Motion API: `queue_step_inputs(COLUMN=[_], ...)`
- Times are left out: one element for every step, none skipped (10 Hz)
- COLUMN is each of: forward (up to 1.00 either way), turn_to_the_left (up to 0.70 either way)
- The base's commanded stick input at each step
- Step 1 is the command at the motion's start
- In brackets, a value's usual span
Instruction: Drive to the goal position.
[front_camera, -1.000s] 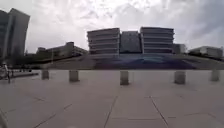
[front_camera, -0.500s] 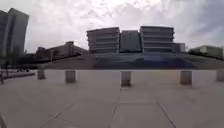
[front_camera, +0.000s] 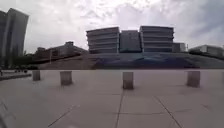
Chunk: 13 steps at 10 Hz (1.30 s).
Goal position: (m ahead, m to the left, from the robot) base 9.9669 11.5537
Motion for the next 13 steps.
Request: queue_step_inputs(forward=[0.67, 0.67, 0.67, 0.67, 0.67, 0.67, 0.67, 0.67, 0.67, 0.67, 0.67, 0.67, 0.67], turn_to_the_left=[0.26, 0.06, 0.0, 0.0, 0.0, 0.0, 0.0, 0.0, 0.0, 0.0, 0.0, 0.0, 0.0])
